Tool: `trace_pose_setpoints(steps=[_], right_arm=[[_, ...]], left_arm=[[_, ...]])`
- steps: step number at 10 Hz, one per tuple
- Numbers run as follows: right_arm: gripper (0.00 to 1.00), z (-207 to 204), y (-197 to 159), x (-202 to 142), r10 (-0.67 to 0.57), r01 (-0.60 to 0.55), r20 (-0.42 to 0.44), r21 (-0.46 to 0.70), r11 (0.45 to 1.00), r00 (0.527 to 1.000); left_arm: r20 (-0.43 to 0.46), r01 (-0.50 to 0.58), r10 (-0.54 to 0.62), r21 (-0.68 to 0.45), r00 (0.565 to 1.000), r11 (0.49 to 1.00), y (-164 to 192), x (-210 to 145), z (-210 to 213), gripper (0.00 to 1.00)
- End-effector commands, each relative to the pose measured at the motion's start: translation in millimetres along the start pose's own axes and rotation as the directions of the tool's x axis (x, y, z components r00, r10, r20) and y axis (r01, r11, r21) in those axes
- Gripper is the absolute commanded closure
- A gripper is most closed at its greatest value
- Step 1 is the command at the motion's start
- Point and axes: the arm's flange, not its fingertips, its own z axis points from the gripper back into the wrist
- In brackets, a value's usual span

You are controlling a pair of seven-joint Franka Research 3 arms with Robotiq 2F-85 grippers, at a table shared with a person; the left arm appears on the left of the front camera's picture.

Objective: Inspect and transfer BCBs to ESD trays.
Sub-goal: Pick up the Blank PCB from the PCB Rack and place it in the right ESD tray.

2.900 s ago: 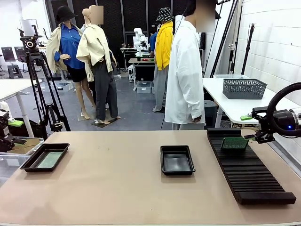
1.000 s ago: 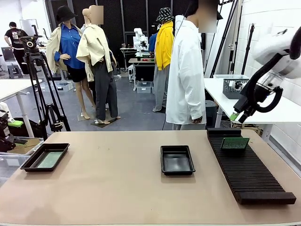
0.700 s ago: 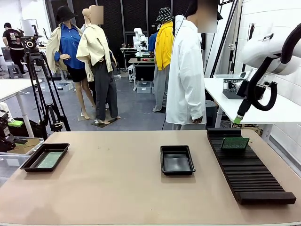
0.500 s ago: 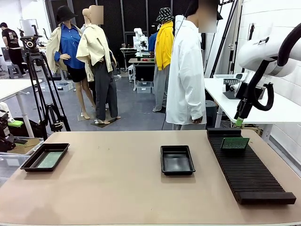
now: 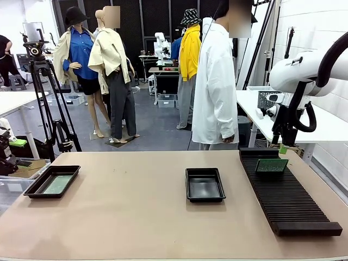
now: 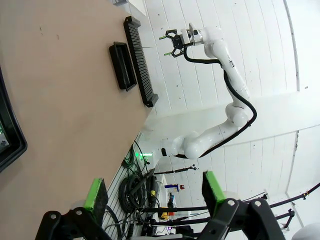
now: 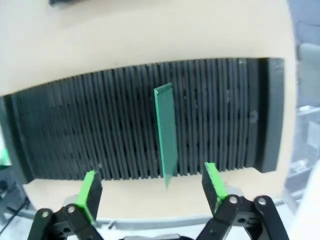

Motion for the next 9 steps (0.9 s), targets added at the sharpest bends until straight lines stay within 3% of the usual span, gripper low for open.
trace_pose_setpoints(steps=[1,9], right_arm=[[0.00,-8.8,13.7,-0.8,0.039,-0.040,-0.019,-0.066,0.997,0.999],[0.00,-49.8,3.3,3.1,0.016,-0.021,-0.053,-0.103,0.994,0.998]], left_arm=[[-0.002,-0.011,0.011,0.011,1.000,1.000,-1.3,1.1,2.1,0.00],[-0.002,-0.011,0.011,0.011,1.000,1.000,-1.3,1.1,2.1,0.00]])
